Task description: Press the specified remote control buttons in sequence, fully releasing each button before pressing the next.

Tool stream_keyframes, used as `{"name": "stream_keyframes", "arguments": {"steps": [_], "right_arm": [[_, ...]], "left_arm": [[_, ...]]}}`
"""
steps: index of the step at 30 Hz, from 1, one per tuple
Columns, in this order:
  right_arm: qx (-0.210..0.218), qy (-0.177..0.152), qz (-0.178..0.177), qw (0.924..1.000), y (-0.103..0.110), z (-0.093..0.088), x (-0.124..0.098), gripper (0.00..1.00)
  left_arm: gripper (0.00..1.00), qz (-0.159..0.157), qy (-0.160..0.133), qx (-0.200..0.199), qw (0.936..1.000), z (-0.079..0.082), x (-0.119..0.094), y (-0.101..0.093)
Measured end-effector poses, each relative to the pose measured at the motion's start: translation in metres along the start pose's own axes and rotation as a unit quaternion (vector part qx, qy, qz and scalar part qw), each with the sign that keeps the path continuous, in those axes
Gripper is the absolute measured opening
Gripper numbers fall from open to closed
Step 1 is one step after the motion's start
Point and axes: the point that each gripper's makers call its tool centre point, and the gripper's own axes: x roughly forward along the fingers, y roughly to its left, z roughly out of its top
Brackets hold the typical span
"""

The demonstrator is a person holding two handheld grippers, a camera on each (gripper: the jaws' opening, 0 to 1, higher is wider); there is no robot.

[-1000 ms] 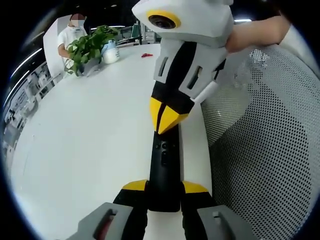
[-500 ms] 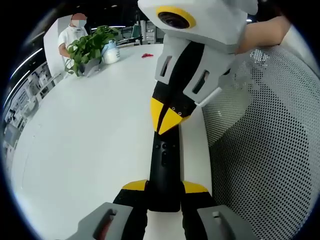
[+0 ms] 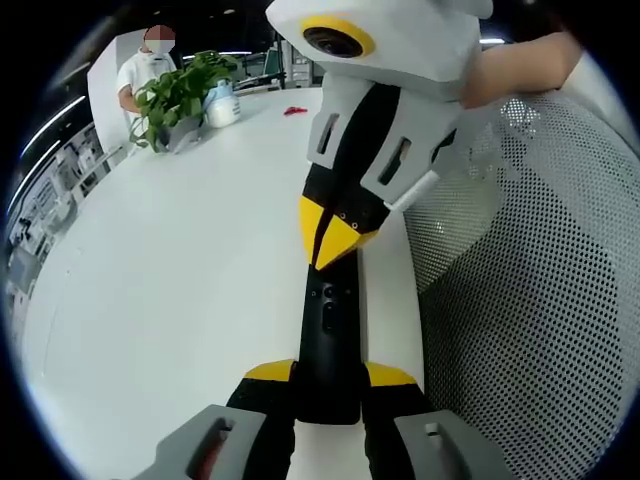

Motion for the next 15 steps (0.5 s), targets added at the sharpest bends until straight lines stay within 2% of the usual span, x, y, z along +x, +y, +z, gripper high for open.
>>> {"name": "stream_keyframes", "arguments": {"steps": [9, 15], "right_arm": [[-0.008, -0.001, -0.01, 0.9999, 0.0002, 0.0002, -0.0007, 0.0], [0.025, 0.003, -0.004, 0.9997, -0.0008, -0.0003, -0.0016, 0.0]], "left_arm": [[0.24, 0.002, -0.002, -0.001, 1.0, -0.0003, 0.0003, 0.0], [0.25, 0.003, -0.002, -0.002, 1.0, -0.0001, 0.0002, -0.0003]]}}
